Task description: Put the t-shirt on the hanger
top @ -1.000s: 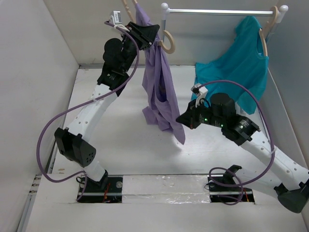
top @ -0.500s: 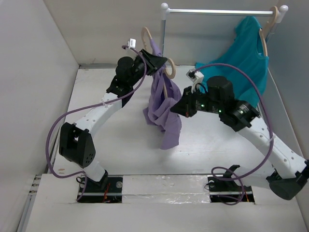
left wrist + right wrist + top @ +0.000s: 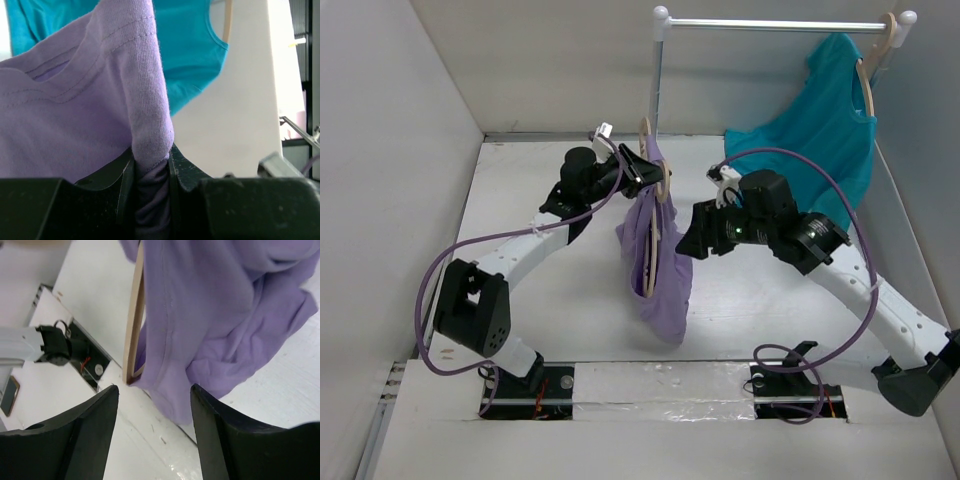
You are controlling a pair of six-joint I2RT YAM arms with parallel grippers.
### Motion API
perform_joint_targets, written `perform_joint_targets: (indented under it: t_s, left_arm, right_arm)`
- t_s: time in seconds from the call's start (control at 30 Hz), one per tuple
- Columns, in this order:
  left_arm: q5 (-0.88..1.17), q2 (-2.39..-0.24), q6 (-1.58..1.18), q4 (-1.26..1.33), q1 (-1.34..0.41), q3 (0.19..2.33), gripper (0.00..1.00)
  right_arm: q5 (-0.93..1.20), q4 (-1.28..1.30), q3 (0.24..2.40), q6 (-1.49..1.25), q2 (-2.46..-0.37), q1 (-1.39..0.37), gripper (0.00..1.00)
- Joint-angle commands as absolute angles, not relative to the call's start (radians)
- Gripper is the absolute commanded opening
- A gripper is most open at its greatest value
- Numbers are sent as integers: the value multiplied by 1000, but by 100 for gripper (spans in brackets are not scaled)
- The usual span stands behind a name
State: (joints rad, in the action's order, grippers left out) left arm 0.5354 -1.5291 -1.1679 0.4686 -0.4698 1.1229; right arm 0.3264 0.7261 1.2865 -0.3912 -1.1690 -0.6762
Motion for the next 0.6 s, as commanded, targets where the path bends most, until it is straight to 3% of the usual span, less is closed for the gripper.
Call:
perform_joint_targets:
  t_s: [0.0, 0.33, 0.43, 0.57]
  left_arm:
    - [601, -1447, -1192, 575, -469, 1123, 0]
    - [597, -1417, -1192, 606, -488, 1109, 0]
    - [588, -1410, -1190, 609, -488, 1111, 0]
    - [581, -1408, -1187, 604, -488, 1121, 0]
  right_arm:
    - [319, 629, 1318, -422, -1163, -649, 65]
    - [469, 408, 1235, -483, -1238, -649, 66]
    - [469, 362, 1194, -498, -1233, -661, 60]
    - [424, 313, 1157, -534, -1235, -672, 59]
